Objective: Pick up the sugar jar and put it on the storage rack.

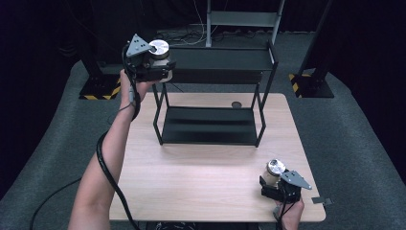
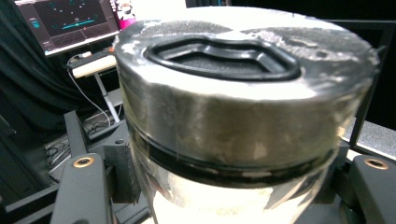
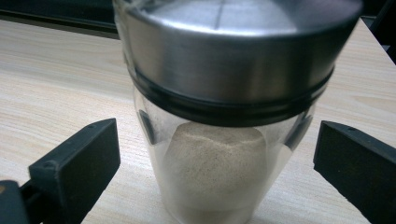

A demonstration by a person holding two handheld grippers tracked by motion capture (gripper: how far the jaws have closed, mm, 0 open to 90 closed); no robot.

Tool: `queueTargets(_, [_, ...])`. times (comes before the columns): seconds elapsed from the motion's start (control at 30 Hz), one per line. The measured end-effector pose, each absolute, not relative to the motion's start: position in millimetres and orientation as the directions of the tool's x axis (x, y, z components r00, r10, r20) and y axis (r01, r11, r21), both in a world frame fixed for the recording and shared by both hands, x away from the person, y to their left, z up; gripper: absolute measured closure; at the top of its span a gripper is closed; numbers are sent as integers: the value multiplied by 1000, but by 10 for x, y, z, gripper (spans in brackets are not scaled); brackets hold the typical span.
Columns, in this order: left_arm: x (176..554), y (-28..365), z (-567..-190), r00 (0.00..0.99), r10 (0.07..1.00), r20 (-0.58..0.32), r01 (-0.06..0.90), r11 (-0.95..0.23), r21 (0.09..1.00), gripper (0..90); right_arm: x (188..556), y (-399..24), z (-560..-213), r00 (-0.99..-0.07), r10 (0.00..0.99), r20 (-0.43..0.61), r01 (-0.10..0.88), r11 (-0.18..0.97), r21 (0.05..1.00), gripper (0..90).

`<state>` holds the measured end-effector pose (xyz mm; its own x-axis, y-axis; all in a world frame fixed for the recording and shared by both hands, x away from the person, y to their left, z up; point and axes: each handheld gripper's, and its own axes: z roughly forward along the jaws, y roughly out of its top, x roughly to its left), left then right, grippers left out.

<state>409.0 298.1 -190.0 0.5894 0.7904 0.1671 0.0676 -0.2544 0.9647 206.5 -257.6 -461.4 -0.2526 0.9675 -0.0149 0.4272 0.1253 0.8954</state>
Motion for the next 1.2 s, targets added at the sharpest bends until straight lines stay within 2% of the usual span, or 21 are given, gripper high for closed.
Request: queueTargets(1.2, [4378,2830,-1780,537,833,137,101,-225,969,304,2067,-2583,-4615,-253,967,-10,428,121,896,0])
